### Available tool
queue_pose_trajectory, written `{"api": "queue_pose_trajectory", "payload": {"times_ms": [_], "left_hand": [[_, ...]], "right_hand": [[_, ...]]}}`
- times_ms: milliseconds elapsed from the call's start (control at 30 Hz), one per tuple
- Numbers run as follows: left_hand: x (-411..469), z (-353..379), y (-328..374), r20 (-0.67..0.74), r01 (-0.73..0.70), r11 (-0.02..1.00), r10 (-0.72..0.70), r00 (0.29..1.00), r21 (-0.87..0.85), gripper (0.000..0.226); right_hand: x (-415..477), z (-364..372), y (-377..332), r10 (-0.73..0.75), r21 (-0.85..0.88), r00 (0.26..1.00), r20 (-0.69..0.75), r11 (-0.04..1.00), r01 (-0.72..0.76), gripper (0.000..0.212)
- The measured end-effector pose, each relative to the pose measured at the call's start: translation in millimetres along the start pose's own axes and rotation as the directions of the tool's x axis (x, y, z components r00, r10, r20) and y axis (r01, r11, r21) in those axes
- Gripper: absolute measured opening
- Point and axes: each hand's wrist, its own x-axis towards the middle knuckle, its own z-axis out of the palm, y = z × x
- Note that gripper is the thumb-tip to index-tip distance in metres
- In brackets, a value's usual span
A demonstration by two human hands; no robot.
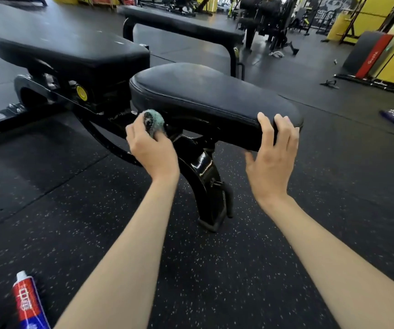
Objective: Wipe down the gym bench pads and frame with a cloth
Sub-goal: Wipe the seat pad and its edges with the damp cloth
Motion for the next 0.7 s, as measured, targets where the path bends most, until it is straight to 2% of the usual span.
{"api": "queue_pose_trajectory", "payload": {"times_ms": [100,200,333,400,500,533,567,633,700], "left_hand": [[-20.7,15.2,14.6,-0.038,-0.021,0.999,0.020,0.999,-0.031,0.038],[-43.3,26.7,27.5,0.031,-0.172,0.984,0.173,0.984,-0.049,0.037],[-66.4,28.1,36.9,0.124,-0.248,0.967,0.254,0.959,-0.063,0.037],[-82.8,23.9,38.9,0.230,-0.336,0.936,0.351,0.908,-0.104,0.036],[-106.7,13.3,43.6,0.374,-0.454,0.868,0.496,0.784,-0.200,0.033],[-104.7,9.7,43.6,0.369,-0.449,0.869,0.495,0.787,-0.207,0.033],[-96.6,7.7,42.0,0.327,-0.413,0.891,0.454,0.829,-0.190,0.034],[-68.3,4.5,36.8,0.190,-0.243,0.964,0.261,0.947,-0.112,0.038],[-39.6,4.1,28.7,0.106,-0.078,0.995,0.084,0.991,-0.055,0.043]], "right_hand": [[0.9,0.1,3.4,-0.014,0.023,1.000,-0.023,1.000,0.015,0.077],[2.9,0.7,11.1,-0.046,0.025,0.998,-0.046,0.999,0.048,0.075],[0.6,5.3,11.6,-0.015,0.060,0.997,-0.078,0.998,0.019,0.071],[1.6,6.8,7.0,0.022,0.084,0.996,-0.086,0.996,-0.015,0.067],[1.9,5.6,4.0,0.043,0.123,0.993,-0.108,0.992,-0.029,0.051],[1.0,3.8,4.9,0.040,0.148,0.996,-0.081,0.989,-0.028,0.052],[-0.1,1.1,6.2,0.038,0.182,0.998,-0.041,0.983,-0.029,0.057],[-2.1,-4.7,9.0,0.042,0.250,0.999,0.016,0.967,-0.045,0.062],[-1.4,-8.7,12.2,0.037,0.266,0.999,0.028,0.963,-0.044,0.063]]}}
